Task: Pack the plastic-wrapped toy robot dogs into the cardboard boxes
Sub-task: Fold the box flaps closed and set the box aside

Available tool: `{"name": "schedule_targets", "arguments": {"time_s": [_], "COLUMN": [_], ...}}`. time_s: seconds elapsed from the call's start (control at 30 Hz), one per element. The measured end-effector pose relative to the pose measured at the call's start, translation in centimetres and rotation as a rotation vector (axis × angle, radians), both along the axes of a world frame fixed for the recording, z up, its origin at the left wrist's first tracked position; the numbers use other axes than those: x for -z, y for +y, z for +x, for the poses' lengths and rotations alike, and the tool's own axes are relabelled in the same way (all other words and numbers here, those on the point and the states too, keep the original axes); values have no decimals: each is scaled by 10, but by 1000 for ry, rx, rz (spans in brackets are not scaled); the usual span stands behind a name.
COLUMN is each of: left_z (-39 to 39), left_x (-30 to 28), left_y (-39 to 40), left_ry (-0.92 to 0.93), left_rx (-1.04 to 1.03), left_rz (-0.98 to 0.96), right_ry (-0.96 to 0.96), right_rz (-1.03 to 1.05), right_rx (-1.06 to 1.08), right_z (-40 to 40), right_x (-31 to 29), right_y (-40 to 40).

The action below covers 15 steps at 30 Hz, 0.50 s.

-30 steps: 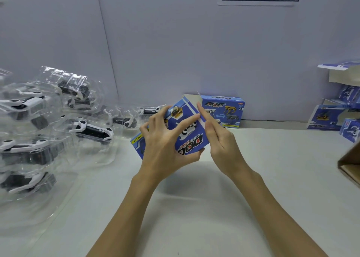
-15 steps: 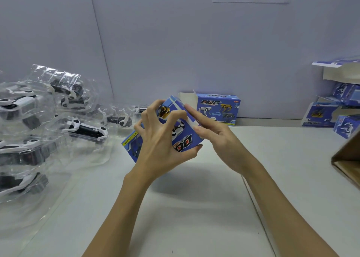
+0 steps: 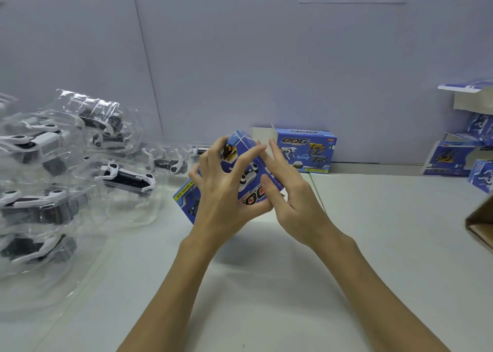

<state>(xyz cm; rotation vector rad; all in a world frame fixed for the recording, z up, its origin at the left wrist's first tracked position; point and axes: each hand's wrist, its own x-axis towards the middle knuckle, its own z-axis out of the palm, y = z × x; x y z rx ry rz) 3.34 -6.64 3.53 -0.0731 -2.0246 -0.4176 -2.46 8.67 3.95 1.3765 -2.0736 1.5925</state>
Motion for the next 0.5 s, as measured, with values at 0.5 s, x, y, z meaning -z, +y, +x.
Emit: {"name": "schedule_targets", "arguments": {"time_s": [0.5], "left_z": [-1], "left_x": [1], "left_y": [-8], "left_ry": [-222], "left_rx": [77], "left_rz": [-55], "right_ry": [-246], "right_rz": [-130], "right_rx": [7], "right_z": [-11], "right_x": [-2], "right_y": [4]}}
